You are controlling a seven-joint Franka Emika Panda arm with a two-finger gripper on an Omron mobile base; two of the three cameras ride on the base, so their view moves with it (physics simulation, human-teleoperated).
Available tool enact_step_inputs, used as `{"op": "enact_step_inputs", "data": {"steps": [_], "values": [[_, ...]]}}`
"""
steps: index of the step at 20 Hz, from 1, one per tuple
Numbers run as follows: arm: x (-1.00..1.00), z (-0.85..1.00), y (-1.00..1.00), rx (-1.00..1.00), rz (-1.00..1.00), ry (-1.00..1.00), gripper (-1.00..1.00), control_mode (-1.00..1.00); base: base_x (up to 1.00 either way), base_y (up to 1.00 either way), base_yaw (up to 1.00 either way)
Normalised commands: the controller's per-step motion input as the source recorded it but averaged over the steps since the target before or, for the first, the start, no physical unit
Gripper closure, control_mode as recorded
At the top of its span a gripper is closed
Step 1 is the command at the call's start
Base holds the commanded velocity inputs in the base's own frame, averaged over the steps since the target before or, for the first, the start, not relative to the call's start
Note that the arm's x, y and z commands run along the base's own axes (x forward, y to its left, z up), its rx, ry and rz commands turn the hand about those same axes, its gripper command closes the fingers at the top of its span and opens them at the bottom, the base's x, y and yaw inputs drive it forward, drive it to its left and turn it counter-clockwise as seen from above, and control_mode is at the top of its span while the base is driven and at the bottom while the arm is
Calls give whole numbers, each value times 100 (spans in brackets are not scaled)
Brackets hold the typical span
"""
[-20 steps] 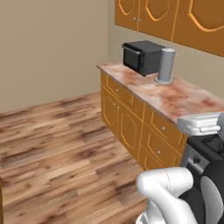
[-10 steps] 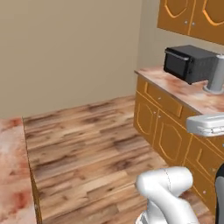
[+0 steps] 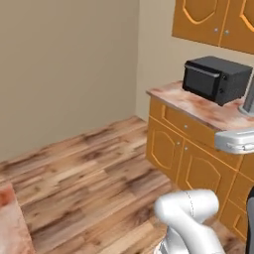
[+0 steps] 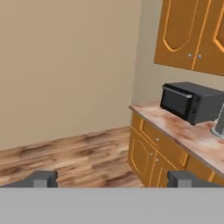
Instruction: Navigate to the toaster oven.
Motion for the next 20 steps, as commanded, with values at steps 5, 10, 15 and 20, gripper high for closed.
{"op": "enact_step_inputs", "data": {"steps": [5,10,15,20], "values": [[0,0,0,0,0,0,-100,100,100,40,-62],[0,0,0,0,0,0,-100,100,100,51,-61],[0,0,0,0,0,0,-100,100,100,55,-59],[0,0,0,0,0,0,-100,100,100,56,-57]]}}
